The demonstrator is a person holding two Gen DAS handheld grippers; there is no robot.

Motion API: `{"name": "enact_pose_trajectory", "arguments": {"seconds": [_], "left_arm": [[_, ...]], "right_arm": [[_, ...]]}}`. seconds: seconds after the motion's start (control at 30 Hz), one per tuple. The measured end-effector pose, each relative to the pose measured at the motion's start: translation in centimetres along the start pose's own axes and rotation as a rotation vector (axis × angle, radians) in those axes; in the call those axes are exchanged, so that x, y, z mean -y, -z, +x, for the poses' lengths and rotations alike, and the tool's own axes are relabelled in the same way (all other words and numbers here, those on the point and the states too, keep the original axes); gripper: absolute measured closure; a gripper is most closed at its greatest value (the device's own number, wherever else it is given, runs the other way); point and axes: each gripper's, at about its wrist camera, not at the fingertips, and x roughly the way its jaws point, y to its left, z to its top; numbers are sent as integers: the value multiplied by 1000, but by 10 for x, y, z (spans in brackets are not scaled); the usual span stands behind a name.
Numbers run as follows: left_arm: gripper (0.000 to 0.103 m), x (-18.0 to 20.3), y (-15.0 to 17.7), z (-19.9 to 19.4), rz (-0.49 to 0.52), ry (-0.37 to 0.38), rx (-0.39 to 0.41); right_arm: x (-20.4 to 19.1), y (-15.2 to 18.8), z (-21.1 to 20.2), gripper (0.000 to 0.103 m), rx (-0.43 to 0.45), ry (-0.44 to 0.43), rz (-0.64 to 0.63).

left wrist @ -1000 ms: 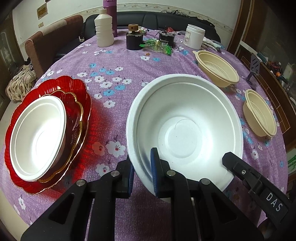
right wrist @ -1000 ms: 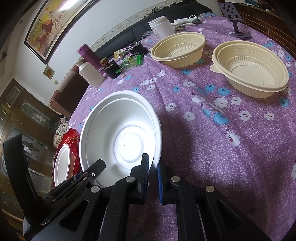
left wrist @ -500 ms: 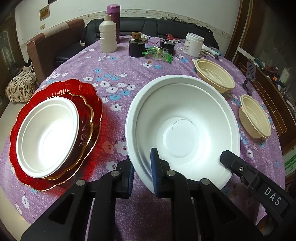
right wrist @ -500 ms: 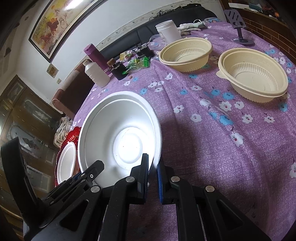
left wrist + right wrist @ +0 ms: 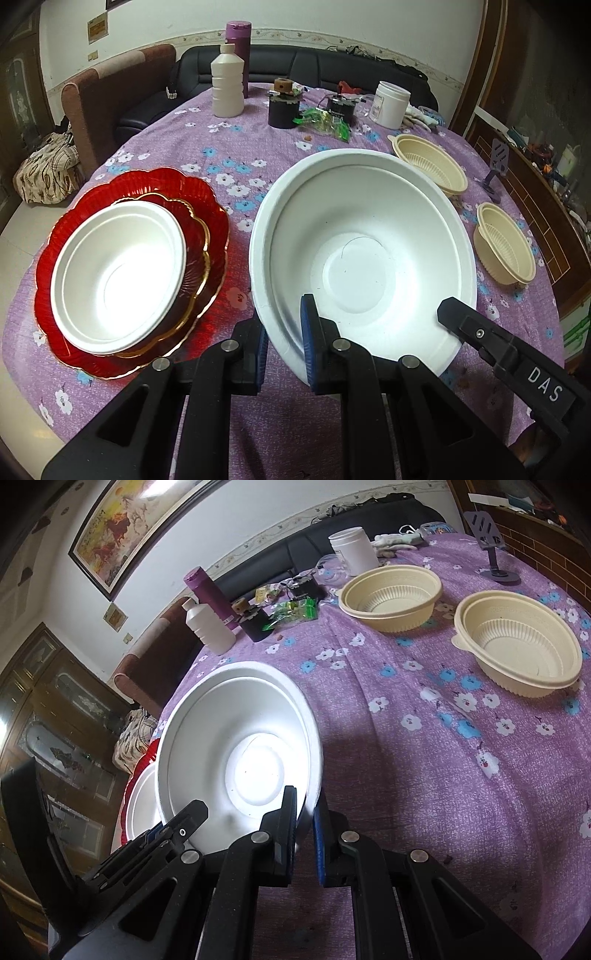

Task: Organize plates and bowls
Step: 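Lift the white foam bowl and carry it toward the red plate stack, then lower the white foam bowl into the bowl on the red stack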

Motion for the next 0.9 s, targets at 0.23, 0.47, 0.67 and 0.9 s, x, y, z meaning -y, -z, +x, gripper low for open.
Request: {"name": "enact_pose_trajectory", "arguments": {"seconds": [0.23,0.47,0.67,0.9], "left_arm": [[89,-9,-2,-5,-21,-6,14],[89,-22,-6,-12,-50,-16,33],[89,-38,-13,-20,-90,-27,58],[89,-63,-22,-33,-142,-48,98]], "right_arm": [[-12,-2,0,95,2,-11,-26],[-28,-6,-1,95,8,-29,-57],[-46,-13,0,95,15,-50,-94],[-79,-20,1,96,25,-90,-152]]}}
